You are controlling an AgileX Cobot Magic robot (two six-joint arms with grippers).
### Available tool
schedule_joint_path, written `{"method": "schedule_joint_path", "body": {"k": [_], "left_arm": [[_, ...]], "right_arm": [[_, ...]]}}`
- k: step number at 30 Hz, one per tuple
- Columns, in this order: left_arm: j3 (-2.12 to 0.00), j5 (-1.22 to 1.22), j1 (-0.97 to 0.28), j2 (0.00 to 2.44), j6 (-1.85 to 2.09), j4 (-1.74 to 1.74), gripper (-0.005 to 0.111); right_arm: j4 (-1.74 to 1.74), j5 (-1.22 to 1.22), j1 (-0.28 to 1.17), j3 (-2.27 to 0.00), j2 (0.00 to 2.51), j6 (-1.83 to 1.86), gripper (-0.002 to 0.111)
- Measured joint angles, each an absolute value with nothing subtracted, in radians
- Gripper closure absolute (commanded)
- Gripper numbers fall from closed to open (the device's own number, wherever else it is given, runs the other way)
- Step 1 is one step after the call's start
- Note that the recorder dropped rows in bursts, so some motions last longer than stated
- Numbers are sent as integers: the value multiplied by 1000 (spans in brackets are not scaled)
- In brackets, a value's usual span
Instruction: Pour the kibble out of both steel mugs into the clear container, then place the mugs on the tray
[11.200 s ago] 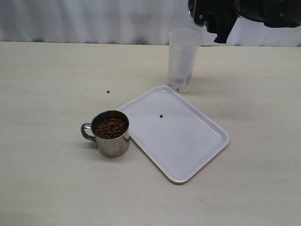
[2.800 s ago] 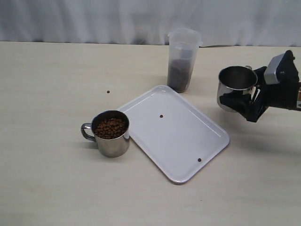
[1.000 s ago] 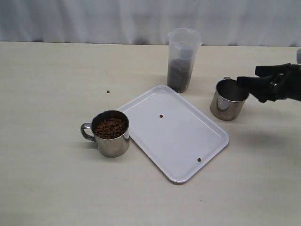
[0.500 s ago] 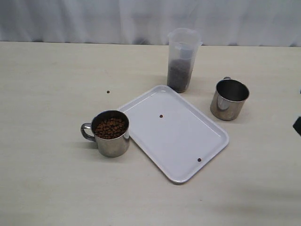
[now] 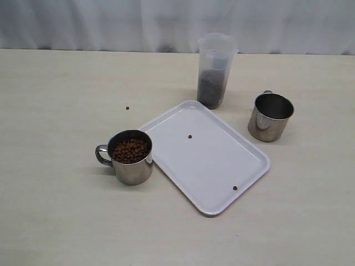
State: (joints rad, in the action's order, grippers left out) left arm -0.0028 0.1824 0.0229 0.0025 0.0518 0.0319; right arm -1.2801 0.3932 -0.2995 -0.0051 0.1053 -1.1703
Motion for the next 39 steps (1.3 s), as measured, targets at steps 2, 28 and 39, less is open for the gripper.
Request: {"method": "schedule_joint_path", "body": {"k": [2, 28, 39], "left_arm": [[-3, 182, 23, 3, 52, 32, 107], [-3, 182, 23, 3, 52, 32, 107], [-3, 182, 23, 3, 52, 32, 107]], "right_arm": [[-1533, 389, -299, -5, 16, -1422, 104], [-1712, 369, 45, -4, 192, -1654, 104], [-1712, 371, 203, -4, 138, -1656, 104]]}}
